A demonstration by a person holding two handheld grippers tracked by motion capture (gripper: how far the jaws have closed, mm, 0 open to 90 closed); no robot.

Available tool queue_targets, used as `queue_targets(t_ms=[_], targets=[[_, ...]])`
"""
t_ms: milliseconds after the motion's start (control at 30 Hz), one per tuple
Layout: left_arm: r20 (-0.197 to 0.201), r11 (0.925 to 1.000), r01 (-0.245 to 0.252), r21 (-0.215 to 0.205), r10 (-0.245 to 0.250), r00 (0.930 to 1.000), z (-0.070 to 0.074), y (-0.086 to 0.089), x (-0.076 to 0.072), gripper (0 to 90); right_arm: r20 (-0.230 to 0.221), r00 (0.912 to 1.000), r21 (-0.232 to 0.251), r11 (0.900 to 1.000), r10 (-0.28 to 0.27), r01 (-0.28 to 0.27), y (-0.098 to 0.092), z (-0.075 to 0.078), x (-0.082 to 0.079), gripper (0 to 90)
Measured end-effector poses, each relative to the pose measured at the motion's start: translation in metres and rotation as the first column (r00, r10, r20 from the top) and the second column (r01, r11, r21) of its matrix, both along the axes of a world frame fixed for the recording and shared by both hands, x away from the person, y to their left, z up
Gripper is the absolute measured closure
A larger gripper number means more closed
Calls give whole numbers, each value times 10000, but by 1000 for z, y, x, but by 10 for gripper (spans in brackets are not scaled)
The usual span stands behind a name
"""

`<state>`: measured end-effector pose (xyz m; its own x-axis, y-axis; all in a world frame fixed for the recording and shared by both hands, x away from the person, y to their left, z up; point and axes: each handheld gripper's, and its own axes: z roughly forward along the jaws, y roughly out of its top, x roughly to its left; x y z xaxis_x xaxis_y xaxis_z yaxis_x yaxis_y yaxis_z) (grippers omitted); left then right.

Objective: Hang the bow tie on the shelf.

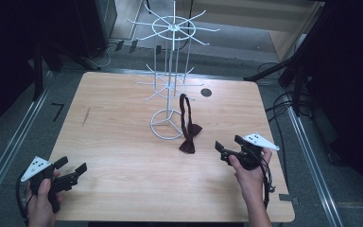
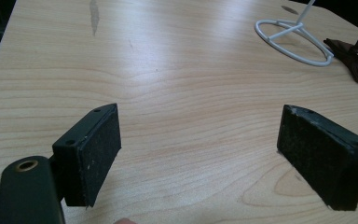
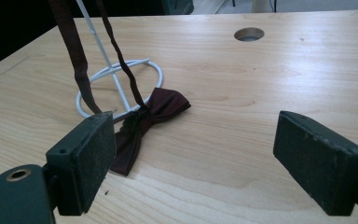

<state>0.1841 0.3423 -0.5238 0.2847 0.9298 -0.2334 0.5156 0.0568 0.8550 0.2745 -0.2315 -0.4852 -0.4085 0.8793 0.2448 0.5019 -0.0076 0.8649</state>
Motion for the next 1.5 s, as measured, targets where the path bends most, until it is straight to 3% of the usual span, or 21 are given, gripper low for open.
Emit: queue_targets(t_ms=[500, 833, 1500], targets=[[-6, 10000, -2, -6, 2, 10000, 0, 0, 0, 144, -255, 9982, 30, 9985, -550, 551, -26, -14, -15, 133], [-16, 10000, -3, 22, 3, 10000, 0, -1, 0, 144, -349, 9963, -278, 9966, -781, 772, -42, -21, -23, 133], [6, 10000, 7, 69, -7, 10000, 0, -1, -1, 144, -495, 9846, -470, 9851, -1678, 1655, -87, -35, -48, 133]])
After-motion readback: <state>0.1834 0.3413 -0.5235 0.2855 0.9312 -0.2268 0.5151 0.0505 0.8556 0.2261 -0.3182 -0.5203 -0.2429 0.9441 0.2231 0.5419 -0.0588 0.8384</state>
